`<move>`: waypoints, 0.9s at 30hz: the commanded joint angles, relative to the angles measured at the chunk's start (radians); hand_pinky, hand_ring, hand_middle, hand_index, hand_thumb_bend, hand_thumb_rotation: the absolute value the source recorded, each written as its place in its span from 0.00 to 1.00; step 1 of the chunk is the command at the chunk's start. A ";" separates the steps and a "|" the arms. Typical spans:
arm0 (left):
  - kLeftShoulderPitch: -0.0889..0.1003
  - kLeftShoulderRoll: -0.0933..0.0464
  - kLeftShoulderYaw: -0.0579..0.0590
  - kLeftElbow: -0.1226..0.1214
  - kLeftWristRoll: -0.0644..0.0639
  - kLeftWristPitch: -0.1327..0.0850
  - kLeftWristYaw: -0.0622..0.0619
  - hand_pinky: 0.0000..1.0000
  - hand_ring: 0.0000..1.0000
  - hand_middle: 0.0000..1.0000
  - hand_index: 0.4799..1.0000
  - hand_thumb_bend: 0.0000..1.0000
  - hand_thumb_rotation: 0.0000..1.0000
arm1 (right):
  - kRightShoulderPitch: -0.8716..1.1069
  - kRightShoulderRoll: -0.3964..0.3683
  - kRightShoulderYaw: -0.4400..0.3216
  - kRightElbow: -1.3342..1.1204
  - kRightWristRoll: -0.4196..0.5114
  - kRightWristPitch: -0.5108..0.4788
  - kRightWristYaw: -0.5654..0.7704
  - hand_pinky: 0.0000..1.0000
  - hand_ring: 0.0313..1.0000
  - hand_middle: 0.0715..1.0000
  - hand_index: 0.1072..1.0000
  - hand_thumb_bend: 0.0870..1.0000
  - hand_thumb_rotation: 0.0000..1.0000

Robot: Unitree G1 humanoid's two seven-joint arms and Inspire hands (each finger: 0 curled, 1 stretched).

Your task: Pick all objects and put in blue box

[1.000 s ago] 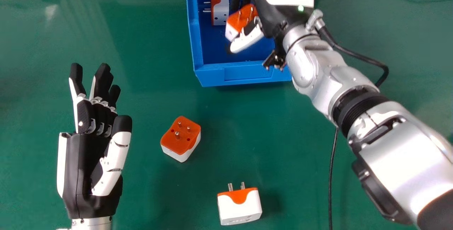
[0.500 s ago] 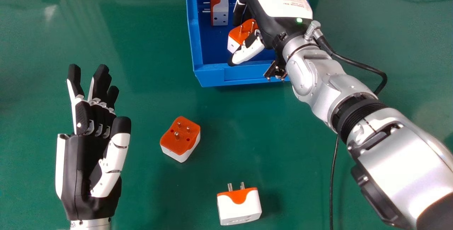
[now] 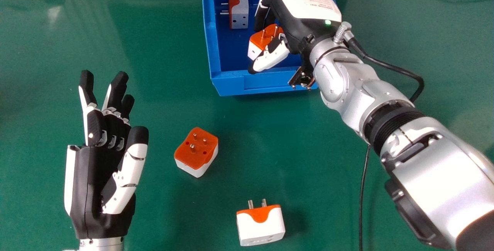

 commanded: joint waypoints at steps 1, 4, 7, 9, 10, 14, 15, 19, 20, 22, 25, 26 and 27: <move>0.000 0.008 -0.002 -0.017 0.003 -0.006 0.001 1.00 1.00 0.94 0.67 0.35 0.40 | -0.015 -0.013 0.030 -0.003 -0.037 0.001 0.009 0.61 0.73 0.80 0.79 0.93 0.65; -0.006 0.010 -0.001 -0.009 0.004 -0.007 0.003 1.00 1.00 0.94 0.65 0.35 0.40 | -0.021 -0.018 0.052 -0.003 -0.056 0.004 0.002 0.61 0.76 0.83 0.82 0.97 0.82; -0.012 0.013 0.001 0.001 0.004 -0.006 0.002 1.00 1.00 0.93 0.65 0.35 0.40 | -0.021 -0.019 0.046 -0.002 -0.052 0.002 0.003 0.62 0.78 0.85 0.85 0.98 0.91; -0.017 0.015 0.003 0.008 0.002 -0.004 0.000 1.00 1.00 0.93 0.64 0.35 0.39 | -0.021 -0.019 0.045 -0.002 -0.053 0.001 -0.001 0.63 0.78 0.85 0.85 0.99 0.94; -0.018 0.016 0.003 0.008 0.001 -0.002 0.000 1.00 1.00 0.93 0.64 0.35 0.39 | -0.021 -0.020 0.044 -0.003 -0.052 -0.001 -0.002 0.63 0.79 0.85 0.86 0.99 0.95; -0.018 0.018 0.001 0.001 0.004 0.004 0.004 1.00 1.00 0.93 0.64 0.35 0.39 | -0.020 -0.022 0.035 -0.005 -0.044 -0.009 -0.005 0.64 0.79 0.85 0.86 1.00 0.98; -0.017 0.018 0.000 -0.001 0.004 0.004 0.005 1.00 1.00 0.93 0.64 0.35 0.38 | -0.021 -0.022 0.029 -0.005 -0.040 -0.012 -0.002 0.64 0.79 0.84 0.85 1.00 0.99; -0.011 0.017 -0.003 -0.010 0.012 0.003 0.014 1.00 1.00 0.93 0.64 0.35 0.38 | -0.025 -0.029 0.019 -0.009 -0.031 -0.030 -0.004 0.65 0.80 0.83 0.85 1.00 1.00; -0.011 0.017 -0.003 -0.009 0.013 0.001 0.015 1.00 1.00 0.93 0.64 0.35 0.38 | -0.025 -0.031 0.014 -0.011 -0.027 -0.040 -0.009 0.66 0.80 0.83 0.85 1.00 1.00; -0.008 0.015 -0.004 -0.009 0.015 -0.003 0.018 1.00 1.00 0.93 0.64 0.35 0.37 | -0.022 -0.037 0.007 -0.017 -0.018 -0.067 -0.024 0.67 0.80 0.83 0.85 1.00 1.00; -0.003 0.011 -0.008 -0.017 0.019 -0.006 0.023 1.00 1.00 0.93 0.64 0.35 0.37 | -0.011 -0.050 -0.007 -0.029 -0.001 -0.122 -0.055 0.67 0.79 0.82 0.84 1.00 1.00; -0.003 0.011 -0.008 -0.015 0.019 -0.008 0.022 1.00 1.00 0.93 0.64 0.35 0.37 | -0.003 -0.058 -0.012 -0.036 0.004 -0.149 -0.070 0.66 0.78 0.81 0.83 1.00 1.00; -0.002 0.010 -0.008 -0.014 0.019 -0.010 0.022 1.00 1.00 0.93 0.64 0.35 0.37 | 0.006 -0.068 -0.015 -0.043 0.007 -0.175 -0.084 0.65 0.77 0.80 0.82 1.00 1.00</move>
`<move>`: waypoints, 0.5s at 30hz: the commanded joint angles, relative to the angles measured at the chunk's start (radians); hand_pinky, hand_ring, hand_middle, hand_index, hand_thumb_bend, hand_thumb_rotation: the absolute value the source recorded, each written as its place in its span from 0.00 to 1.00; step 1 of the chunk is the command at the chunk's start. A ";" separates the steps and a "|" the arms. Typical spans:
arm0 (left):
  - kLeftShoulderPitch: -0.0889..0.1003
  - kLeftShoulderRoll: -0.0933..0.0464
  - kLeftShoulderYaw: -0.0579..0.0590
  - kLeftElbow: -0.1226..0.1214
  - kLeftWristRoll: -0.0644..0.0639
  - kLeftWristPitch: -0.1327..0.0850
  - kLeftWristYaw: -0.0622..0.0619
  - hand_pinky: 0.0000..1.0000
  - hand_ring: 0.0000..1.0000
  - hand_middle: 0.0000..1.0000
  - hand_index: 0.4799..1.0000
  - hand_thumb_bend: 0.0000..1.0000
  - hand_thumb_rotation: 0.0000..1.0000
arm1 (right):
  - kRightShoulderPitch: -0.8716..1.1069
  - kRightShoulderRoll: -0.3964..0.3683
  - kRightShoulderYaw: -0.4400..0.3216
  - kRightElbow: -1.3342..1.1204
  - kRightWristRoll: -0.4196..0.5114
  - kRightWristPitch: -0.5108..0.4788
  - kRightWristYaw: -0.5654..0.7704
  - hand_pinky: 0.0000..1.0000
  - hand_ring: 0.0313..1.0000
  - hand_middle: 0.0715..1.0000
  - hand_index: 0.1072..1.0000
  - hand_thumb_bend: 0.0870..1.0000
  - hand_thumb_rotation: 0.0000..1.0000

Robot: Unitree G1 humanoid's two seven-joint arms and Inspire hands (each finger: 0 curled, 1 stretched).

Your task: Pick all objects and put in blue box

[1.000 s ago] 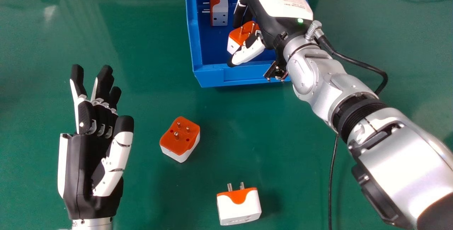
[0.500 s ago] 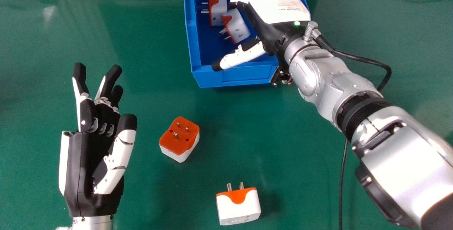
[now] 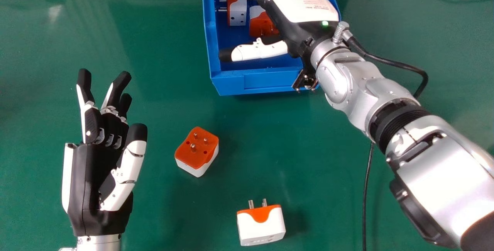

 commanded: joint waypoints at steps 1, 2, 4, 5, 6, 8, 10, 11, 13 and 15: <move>0.006 -0.003 -0.005 -0.017 0.006 -0.020 0.001 1.00 1.00 0.92 0.64 0.34 0.37 | 0.009 -0.035 -0.022 -0.040 0.029 -0.071 -0.054 0.64 0.76 0.79 0.81 1.00 1.00; 0.009 -0.005 -0.006 -0.019 0.007 -0.023 0.002 1.00 1.00 0.92 0.64 0.34 0.37 | 0.024 -0.047 -0.030 -0.051 0.036 -0.109 -0.069 0.63 0.76 0.79 0.81 1.00 1.00; 0.009 -0.008 -0.006 -0.015 0.009 -0.029 0.002 1.00 1.00 0.92 0.64 0.34 0.37 | 0.052 -0.068 -0.046 -0.069 0.054 -0.175 -0.088 0.60 0.74 0.78 0.80 1.00 1.00; 0.009 -0.010 -0.006 -0.012 0.011 -0.032 0.002 1.00 1.00 0.92 0.64 0.34 0.37 | 0.075 -0.081 -0.063 -0.082 0.074 -0.219 -0.090 0.60 0.74 0.78 0.80 1.00 1.00; 0.008 -0.012 -0.006 -0.009 0.015 -0.037 0.005 1.00 1.00 0.92 0.66 0.34 0.37 | 0.100 -0.094 -0.081 -0.095 0.095 -0.262 -0.088 0.59 0.72 0.77 0.79 1.00 1.00; 0.005 -0.014 -0.004 0.000 0.022 -0.044 0.009 1.00 1.00 0.93 0.68 0.35 0.36 | 0.166 -0.125 -0.117 -0.137 0.138 -0.366 -0.086 0.59 0.72 0.76 0.78 1.00 1.00; 0.002 -0.015 -0.002 0.010 0.026 -0.052 0.012 1.00 1.00 0.93 0.70 0.35 0.36 | 0.229 -0.151 -0.139 -0.183 0.164 -0.448 -0.084 0.60 0.71 0.76 0.78 1.00 0.98; -0.002 -0.014 -0.001 0.017 0.025 -0.056 0.013 1.00 1.00 0.93 0.70 0.35 0.36 | 0.270 -0.167 -0.150 -0.214 0.176 -0.495 -0.083 0.60 0.71 0.75 0.78 1.00 0.97; -0.004 -0.014 0.001 0.023 0.025 -0.066 0.017 1.00 1.00 0.93 0.71 0.35 0.36 | 0.362 -0.204 -0.163 -0.289 0.185 -0.576 -0.087 0.59 0.71 0.75 0.78 1.00 0.96; -0.008 -0.012 0.003 0.032 0.027 -0.075 0.023 1.00 1.00 0.93 0.74 0.35 0.36 | 0.457 -0.240 -0.171 -0.371 0.171 -0.625 -0.102 0.55 0.70 0.75 0.78 1.00 0.93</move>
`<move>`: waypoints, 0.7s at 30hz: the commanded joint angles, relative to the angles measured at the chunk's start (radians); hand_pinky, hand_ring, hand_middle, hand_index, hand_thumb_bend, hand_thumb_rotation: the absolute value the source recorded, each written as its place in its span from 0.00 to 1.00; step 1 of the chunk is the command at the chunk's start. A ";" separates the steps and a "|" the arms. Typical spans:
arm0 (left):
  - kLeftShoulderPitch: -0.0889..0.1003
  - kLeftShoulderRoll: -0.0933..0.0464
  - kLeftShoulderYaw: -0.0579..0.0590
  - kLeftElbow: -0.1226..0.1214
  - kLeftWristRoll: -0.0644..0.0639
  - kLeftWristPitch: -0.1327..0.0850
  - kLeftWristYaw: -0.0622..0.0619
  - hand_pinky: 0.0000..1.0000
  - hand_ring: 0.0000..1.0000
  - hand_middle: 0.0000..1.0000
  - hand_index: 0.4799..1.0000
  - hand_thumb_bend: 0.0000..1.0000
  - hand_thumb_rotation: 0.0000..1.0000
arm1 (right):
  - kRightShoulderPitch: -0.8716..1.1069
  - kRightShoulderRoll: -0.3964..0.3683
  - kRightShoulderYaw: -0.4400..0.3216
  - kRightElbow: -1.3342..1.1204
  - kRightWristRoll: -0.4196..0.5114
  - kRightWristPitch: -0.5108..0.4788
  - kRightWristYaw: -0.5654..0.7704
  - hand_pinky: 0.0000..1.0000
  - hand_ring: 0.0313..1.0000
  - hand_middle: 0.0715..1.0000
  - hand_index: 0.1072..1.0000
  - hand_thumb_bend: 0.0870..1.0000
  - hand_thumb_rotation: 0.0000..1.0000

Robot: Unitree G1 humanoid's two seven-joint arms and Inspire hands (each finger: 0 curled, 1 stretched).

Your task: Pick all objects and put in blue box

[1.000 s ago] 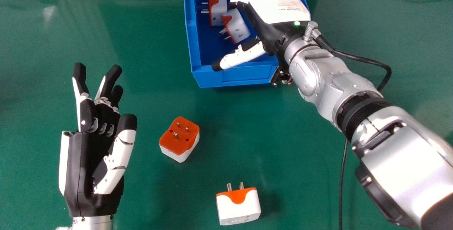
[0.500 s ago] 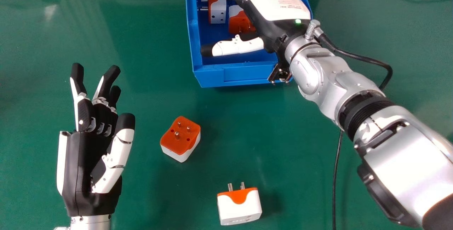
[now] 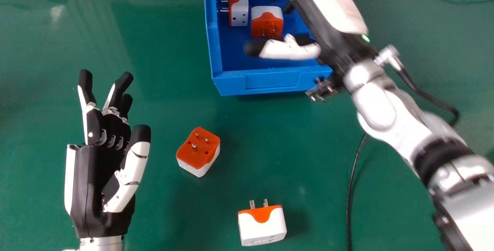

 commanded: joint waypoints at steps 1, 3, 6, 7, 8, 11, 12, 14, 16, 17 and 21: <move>-0.007 0.000 0.002 0.006 0.014 -0.035 0.005 1.00 1.00 0.93 0.74 0.35 0.36 | 0.097 -0.050 -0.023 -0.102 0.008 -0.071 -0.025 0.55 0.70 0.75 0.78 1.00 0.93; -0.012 0.000 0.002 0.015 0.015 -0.043 0.009 1.00 1.00 0.93 0.75 0.36 0.37 | 0.177 -0.078 -0.035 -0.170 0.014 -0.105 -0.011 0.53 0.68 0.74 0.78 1.00 0.91; -0.017 -0.001 -0.002 0.017 0.015 -0.048 0.014 1.00 1.00 0.93 0.77 0.36 0.38 | 0.295 -0.109 -0.051 -0.262 0.035 -0.149 0.027 0.48 0.62 0.74 0.77 1.00 0.89; -0.018 -0.001 -0.003 0.017 0.015 -0.049 0.015 1.00 1.00 0.93 0.77 0.36 0.38 | 0.334 -0.117 -0.055 -0.292 0.050 -0.155 0.050 0.48 0.62 0.74 0.77 1.00 0.89; -0.020 -0.001 -0.003 0.018 0.015 -0.049 0.016 1.00 0.99 0.93 0.78 0.37 0.39 | 0.372 -0.125 -0.060 -0.323 0.068 -0.158 0.075 0.48 0.62 0.74 0.77 1.00 0.87; -0.024 0.002 -0.003 0.023 0.020 -0.050 0.019 1.00 0.99 0.94 0.80 0.38 0.41 | 0.474 -0.141 -0.071 -0.415 0.128 -0.154 0.154 0.49 0.63 0.73 0.77 1.00 0.83; -0.025 0.004 -0.003 0.025 0.021 -0.050 0.021 1.00 0.99 0.94 0.80 0.38 0.42 | 0.497 -0.142 -0.075 -0.438 0.140 -0.149 0.174 0.50 0.63 0.73 0.77 1.00 0.81; -0.024 0.007 -0.005 0.022 0.021 -0.047 0.021 1.00 0.99 0.94 0.81 0.39 0.44 | 0.554 -0.146 -0.078 -0.488 0.143 -0.134 0.208 0.50 0.64 0.74 0.77 1.00 0.77; -0.021 0.007 -0.007 0.015 0.022 -0.044 0.024 1.00 0.99 0.94 0.82 0.39 0.45 | 0.603 -0.148 -0.080 -0.523 0.147 -0.118 0.246 0.50 0.65 0.74 0.77 1.00 0.75; -0.020 0.007 -0.007 0.013 0.023 -0.043 0.025 1.00 0.99 0.94 0.82 0.39 0.45 | 0.623 -0.148 -0.080 -0.534 0.144 -0.111 0.261 0.51 0.65 0.74 0.77 1.00 0.75; -0.023 0.010 -0.009 0.020 0.015 -0.040 0.017 1.00 0.99 0.94 0.83 0.39 0.46 | 0.687 -0.141 -0.075 -0.561 0.124 -0.080 0.306 0.51 0.65 0.74 0.78 1.00 0.74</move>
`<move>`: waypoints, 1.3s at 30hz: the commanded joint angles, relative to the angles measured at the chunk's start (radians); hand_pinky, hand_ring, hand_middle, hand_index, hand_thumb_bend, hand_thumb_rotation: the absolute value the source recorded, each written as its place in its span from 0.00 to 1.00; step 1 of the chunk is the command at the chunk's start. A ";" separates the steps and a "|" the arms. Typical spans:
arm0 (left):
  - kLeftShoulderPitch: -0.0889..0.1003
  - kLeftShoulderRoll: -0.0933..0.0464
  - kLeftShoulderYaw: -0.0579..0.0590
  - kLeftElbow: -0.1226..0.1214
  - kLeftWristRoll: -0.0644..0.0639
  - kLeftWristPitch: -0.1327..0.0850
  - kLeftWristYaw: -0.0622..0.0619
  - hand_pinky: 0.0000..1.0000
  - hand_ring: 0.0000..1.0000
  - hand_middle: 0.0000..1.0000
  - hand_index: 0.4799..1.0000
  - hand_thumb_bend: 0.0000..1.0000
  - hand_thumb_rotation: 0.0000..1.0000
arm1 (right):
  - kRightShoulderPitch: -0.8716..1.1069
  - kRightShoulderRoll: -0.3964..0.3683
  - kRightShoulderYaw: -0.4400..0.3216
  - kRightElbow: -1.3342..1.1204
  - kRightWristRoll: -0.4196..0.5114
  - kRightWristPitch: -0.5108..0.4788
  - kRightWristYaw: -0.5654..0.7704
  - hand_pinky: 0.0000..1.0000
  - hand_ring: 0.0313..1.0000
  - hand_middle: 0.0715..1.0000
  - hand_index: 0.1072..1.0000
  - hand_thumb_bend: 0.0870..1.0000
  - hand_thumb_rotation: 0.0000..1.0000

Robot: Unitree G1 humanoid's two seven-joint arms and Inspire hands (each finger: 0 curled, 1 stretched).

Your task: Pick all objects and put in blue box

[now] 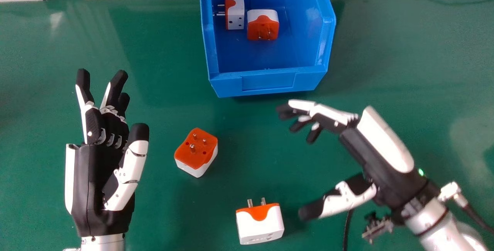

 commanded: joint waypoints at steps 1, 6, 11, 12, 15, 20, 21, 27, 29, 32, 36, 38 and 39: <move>-0.008 0.008 -0.006 0.000 -0.003 -0.008 -0.008 1.00 0.99 0.94 0.83 0.39 0.46 | 0.028 -0.001 -0.006 -0.035 0.004 0.012 0.022 0.51 0.65 0.74 0.78 1.00 0.74; -0.013 0.004 -0.010 -0.006 -0.015 0.002 -0.016 1.00 0.99 0.94 0.83 0.38 0.45 | 0.079 0.008 0.010 -0.112 -0.037 0.057 0.066 0.51 0.66 0.75 0.78 1.00 0.71; -0.005 0.000 -0.014 -0.019 -0.039 0.012 -0.035 1.00 0.99 0.95 0.83 0.37 0.44 | 0.111 -0.003 0.025 -0.190 -0.063 0.110 0.122 0.53 0.69 0.78 0.82 1.00 0.62; -0.003 0.000 -0.013 -0.018 -0.043 0.011 -0.040 1.00 0.99 0.95 0.83 0.37 0.44 | 0.113 -0.005 0.028 -0.196 -0.068 0.113 0.128 0.54 0.70 0.79 0.83 1.00 0.60; -0.003 0.001 -0.009 -0.014 -0.048 0.010 -0.046 1.00 0.99 0.95 0.83 0.36 0.43 | 0.122 -0.007 0.036 -0.214 -0.086 0.115 0.139 0.57 0.72 0.82 0.85 1.00 0.57; 0.001 -0.002 -0.008 -0.018 -0.045 0.006 -0.048 1.00 0.99 0.95 0.83 0.36 0.42 | 0.131 -0.021 0.042 -0.248 -0.097 0.118 0.170 0.61 0.76 0.84 0.87 1.00 0.56; 0.001 -0.002 -0.007 -0.017 -0.043 0.005 -0.048 1.00 0.99 0.95 0.83 0.35 0.41 | 0.132 -0.024 0.042 -0.254 -0.100 0.120 0.174 0.62 0.78 0.85 0.88 1.00 0.55; 0.003 0.004 -0.003 -0.016 -0.036 0.006 -0.045 1.00 0.99 0.94 0.82 0.34 0.38 | 0.143 -0.031 0.044 -0.295 -0.122 0.150 0.192 0.67 0.83 0.88 0.91 1.00 0.53; 0.004 0.006 -0.001 -0.017 -0.040 0.007 -0.049 1.00 0.99 0.94 0.82 0.34 0.38 | 0.147 -0.031 0.048 -0.305 -0.142 0.162 0.190 0.69 0.84 0.89 0.92 1.00 0.52; 0.007 0.006 -0.001 -0.022 -0.043 0.012 -0.050 1.00 0.99 0.94 0.82 0.34 0.37 | 0.143 -0.029 0.055 -0.300 -0.174 0.170 0.180 0.70 0.85 0.89 0.92 1.00 0.52; 0.013 0.010 -0.002 -0.030 -0.055 0.026 -0.060 1.00 0.99 0.94 0.82 0.34 0.36 | 0.136 -0.027 0.064 -0.295 -0.224 0.177 0.160 0.73 0.85 0.90 0.92 1.00 0.51; 0.018 0.011 -0.004 -0.042 -0.056 0.032 -0.061 1.00 0.99 0.94 0.82 0.34 0.36 | 0.128 -0.032 0.069 -0.291 -0.251 0.181 0.153 0.74 0.85 0.90 0.92 1.00 0.51; 0.020 0.012 -0.004 -0.046 -0.057 0.035 -0.062 1.00 0.99 0.95 0.82 0.34 0.36 | 0.125 -0.035 0.071 -0.291 -0.262 0.184 0.150 0.74 0.85 0.90 0.92 1.00 0.51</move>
